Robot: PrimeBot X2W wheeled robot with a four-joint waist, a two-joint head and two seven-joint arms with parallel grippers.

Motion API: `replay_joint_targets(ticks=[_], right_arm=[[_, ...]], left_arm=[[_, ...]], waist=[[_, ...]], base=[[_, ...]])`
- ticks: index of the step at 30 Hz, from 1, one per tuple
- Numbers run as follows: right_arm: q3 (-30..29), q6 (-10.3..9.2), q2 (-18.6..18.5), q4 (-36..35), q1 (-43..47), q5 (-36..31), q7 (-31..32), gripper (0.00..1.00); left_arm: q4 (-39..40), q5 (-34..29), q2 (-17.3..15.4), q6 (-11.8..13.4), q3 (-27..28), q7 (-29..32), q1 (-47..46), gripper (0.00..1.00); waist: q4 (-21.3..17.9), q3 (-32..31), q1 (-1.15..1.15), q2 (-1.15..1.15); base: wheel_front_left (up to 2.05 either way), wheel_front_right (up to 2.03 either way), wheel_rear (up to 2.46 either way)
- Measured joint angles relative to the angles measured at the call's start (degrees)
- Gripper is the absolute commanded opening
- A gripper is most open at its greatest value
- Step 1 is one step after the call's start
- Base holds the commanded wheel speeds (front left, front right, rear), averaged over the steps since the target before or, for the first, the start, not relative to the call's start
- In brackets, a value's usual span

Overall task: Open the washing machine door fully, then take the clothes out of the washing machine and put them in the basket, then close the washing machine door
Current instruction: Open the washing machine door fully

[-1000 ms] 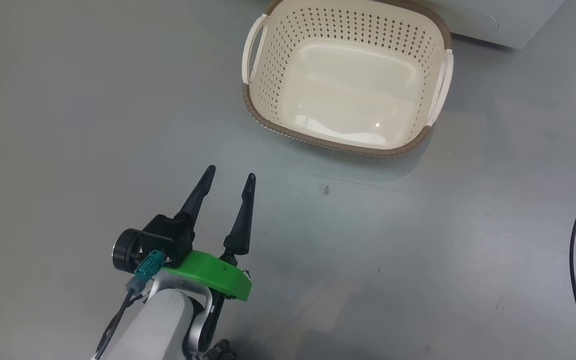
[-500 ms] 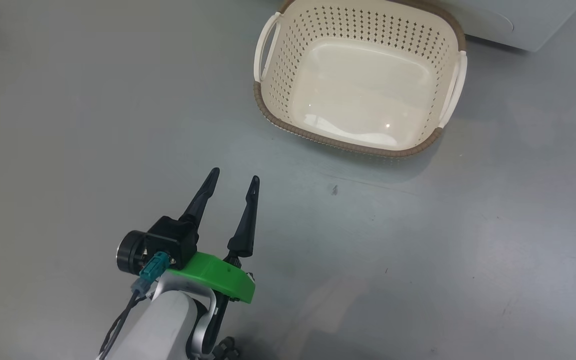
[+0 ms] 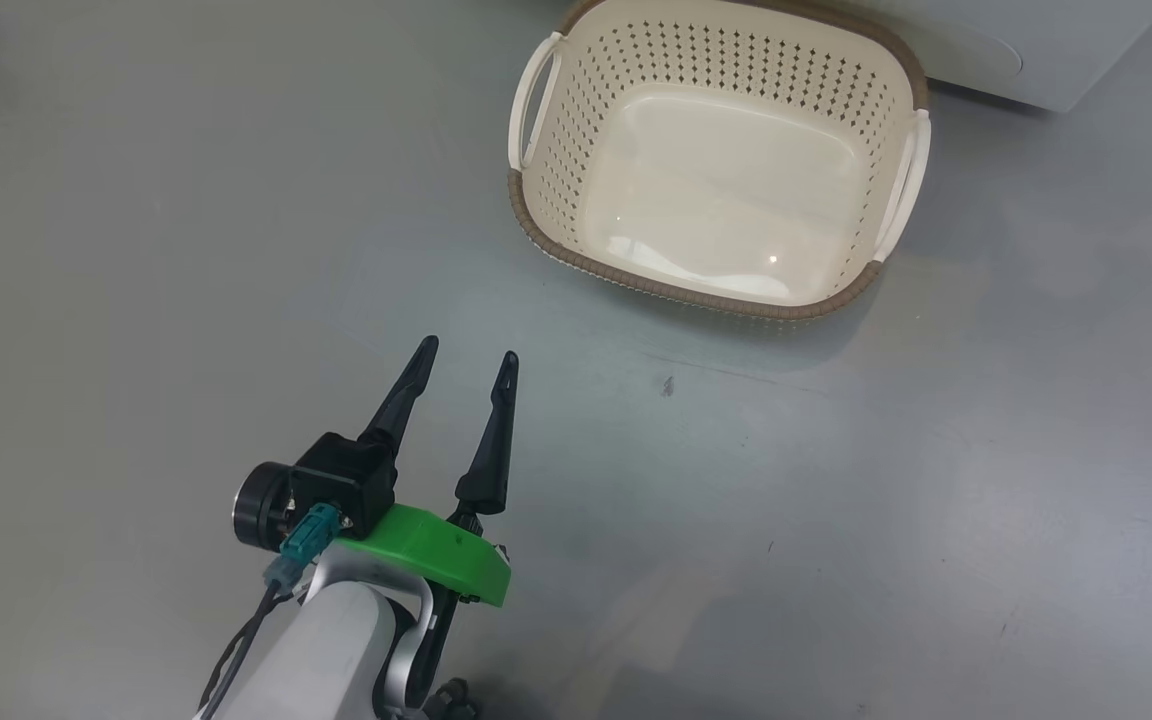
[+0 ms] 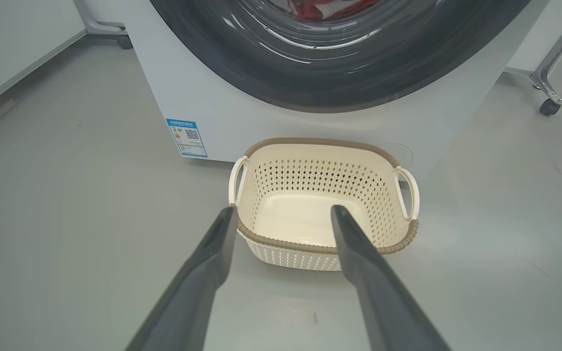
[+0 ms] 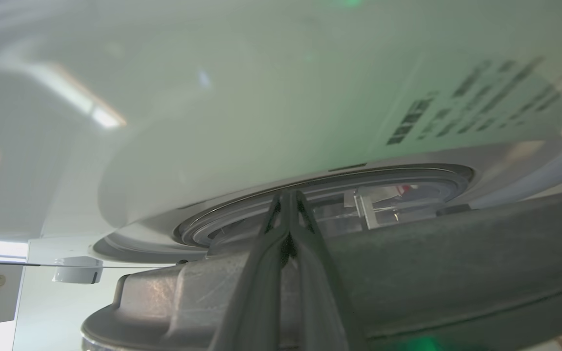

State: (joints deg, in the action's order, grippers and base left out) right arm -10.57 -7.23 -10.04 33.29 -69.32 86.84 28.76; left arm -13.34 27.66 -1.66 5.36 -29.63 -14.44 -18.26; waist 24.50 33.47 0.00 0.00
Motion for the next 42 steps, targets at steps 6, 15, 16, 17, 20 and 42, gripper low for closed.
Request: replay_joint_targets(ticks=[6, 15, 16, 17, 20, 42], right_arm=[[-0.5, -0.08, 0.0, 1.3, 0.6, 1.0, 0.7, 0.0], [-1.2, -0.08, 0.8, 3.0, 3.2, 2.4, 2.0, 0.0], [-1.6, -0.08, 1.1, 3.2, 3.6, 2.7, 2.1, 0.0], [-2.0, -0.08, 1.3, 3.5, 3.9, 3.3, 2.2, 0.0], [-2.1, -0.08, 1.8, 3.9, 5.2, 4.2, 2.7, 0.0], [-1.5, -0.07, 4.5, 5.0, 11.2, 5.5, 4.8, 0.0]], left_arm=[[-0.6, 0.0, 0.0, 0.1, -0.1, 0.0, 0.0, 1.0], [-1.4, -0.7, 0.0, 0.2, 0.0, 0.0, 0.0, 1.0], [-1.5, -0.8, 0.0, 0.3, 0.0, 0.0, 0.1, 1.0], [-1.6, -1.0, 0.0, 0.4, 0.1, 0.0, 0.1, 1.0], [-1.7, -1.2, 0.0, 0.4, 0.5, 0.0, 0.2, 1.0], [-2.4, -2.1, 0.0, 0.6, 1.6, 0.0, 2.2, 1.0]], waist=[[-0.1, -1.1, 0.0, 0.0], [-0.5, -3.7, 0.0, 0.0], [-0.6, -4.0, 0.0, 0.0], [-0.7, -4.4, 0.0, 0.0], [-1.0, -5.3, 0.0, 0.0], [-3.0, -10.4, 0.0, 0.0]], base=[[0.0, 0.0, 0.0], [0.0, 0.0, 0.0], [0.0, 0.0, 0.0], [0.0, 0.0, 0.0], [0.0, 0.0, 0.0], [0.0, 0.0, 0.0]])
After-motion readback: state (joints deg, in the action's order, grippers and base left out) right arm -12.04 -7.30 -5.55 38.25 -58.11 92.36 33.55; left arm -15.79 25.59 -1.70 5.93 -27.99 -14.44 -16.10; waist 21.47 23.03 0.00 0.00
